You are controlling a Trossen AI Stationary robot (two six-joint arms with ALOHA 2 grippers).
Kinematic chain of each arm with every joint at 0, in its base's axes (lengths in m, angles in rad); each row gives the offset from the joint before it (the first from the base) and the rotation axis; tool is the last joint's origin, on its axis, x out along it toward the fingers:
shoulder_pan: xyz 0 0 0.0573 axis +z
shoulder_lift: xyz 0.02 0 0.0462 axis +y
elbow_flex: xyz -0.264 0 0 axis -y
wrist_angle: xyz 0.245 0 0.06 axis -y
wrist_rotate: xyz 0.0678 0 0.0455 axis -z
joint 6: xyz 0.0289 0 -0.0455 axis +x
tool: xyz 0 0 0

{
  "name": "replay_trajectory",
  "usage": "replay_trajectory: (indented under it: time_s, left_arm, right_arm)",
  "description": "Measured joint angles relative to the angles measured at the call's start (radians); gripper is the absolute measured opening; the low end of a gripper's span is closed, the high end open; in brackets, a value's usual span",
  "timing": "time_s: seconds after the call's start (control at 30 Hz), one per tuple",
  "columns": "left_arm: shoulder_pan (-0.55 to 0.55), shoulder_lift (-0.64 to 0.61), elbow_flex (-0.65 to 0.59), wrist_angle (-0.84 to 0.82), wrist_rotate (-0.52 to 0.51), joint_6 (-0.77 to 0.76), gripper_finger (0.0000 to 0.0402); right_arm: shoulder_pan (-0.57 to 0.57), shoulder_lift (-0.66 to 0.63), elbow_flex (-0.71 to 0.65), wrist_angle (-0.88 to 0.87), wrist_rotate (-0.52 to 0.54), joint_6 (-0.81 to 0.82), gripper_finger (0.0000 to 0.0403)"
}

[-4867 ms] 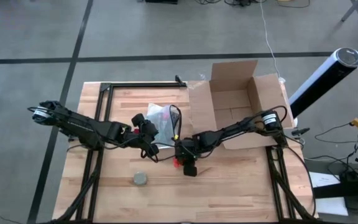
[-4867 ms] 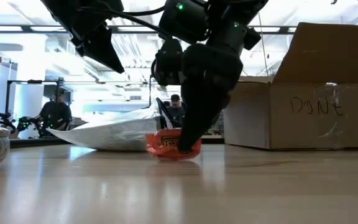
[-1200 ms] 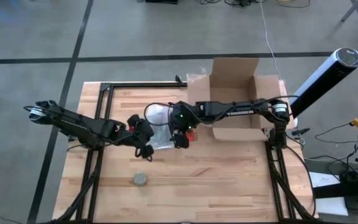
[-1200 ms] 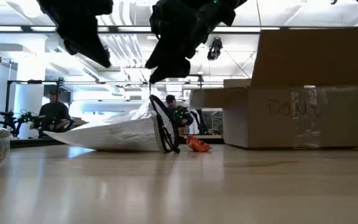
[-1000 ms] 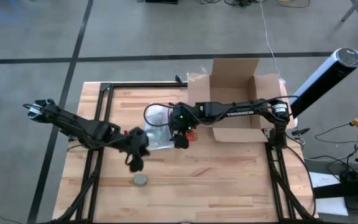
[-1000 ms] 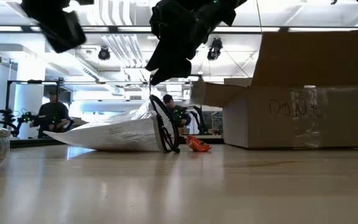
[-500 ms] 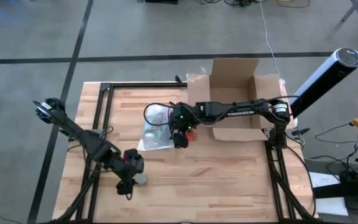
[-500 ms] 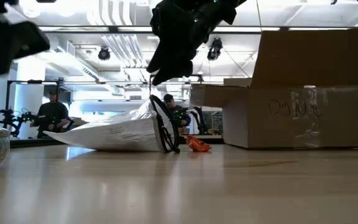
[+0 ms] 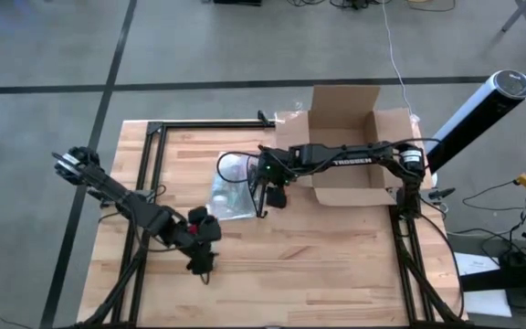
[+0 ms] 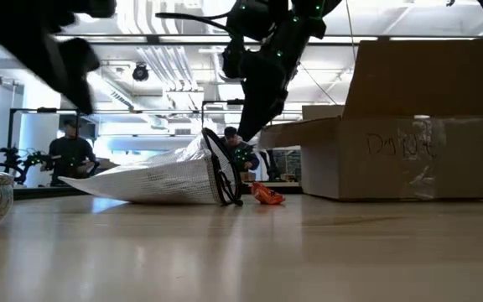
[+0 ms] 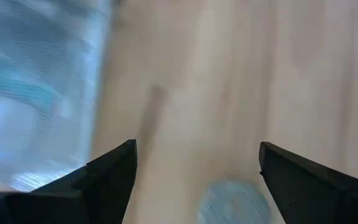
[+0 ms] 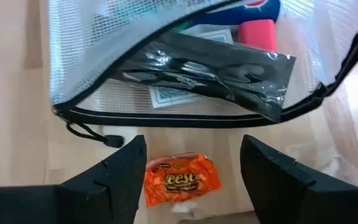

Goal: Unpack boxes

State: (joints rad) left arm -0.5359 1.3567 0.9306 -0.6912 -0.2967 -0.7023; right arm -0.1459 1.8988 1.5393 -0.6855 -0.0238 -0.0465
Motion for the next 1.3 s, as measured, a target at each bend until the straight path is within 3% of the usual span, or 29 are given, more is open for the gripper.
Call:
replay_trajectory:
  time_s: [0.23,0.43,0.7,1.0,1.13,1.3]
  left_arm:
    - [0.172,0.018,-0.002,0.047,-0.104,0.105,0.0314]
    - [0.288,0.093,-0.002,0.193,-0.103,0.206,0.0314]
    - [0.298,0.219,0.002,0.220,-0.053,0.276,0.0314]
    - [0.301,0.275,0.003,0.216,-0.135,0.262,0.0310]
    - [0.300,0.276,0.004,0.190,-0.139,0.249,0.0262]
    - [0.300,0.277,0.004,0.167,-0.116,0.248,0.0130]
  right_arm:
    - [0.001,0.000,-0.004,0.051,-0.030,-0.051,0.0209]
    - [0.001,0.000,-0.004,0.047,-0.031,-0.070,0.0204]
    - [0.001,0.000,-0.004,0.037,-0.032,-0.070,0.0204]
    - [0.001,0.000,-0.004,0.037,-0.032,-0.070,0.0204]
    - [0.001,0.000,-0.004,0.037,-0.032,-0.070,0.0206]
    - [0.001,0.000,-0.004,0.037,-0.031,-0.070,0.0204]
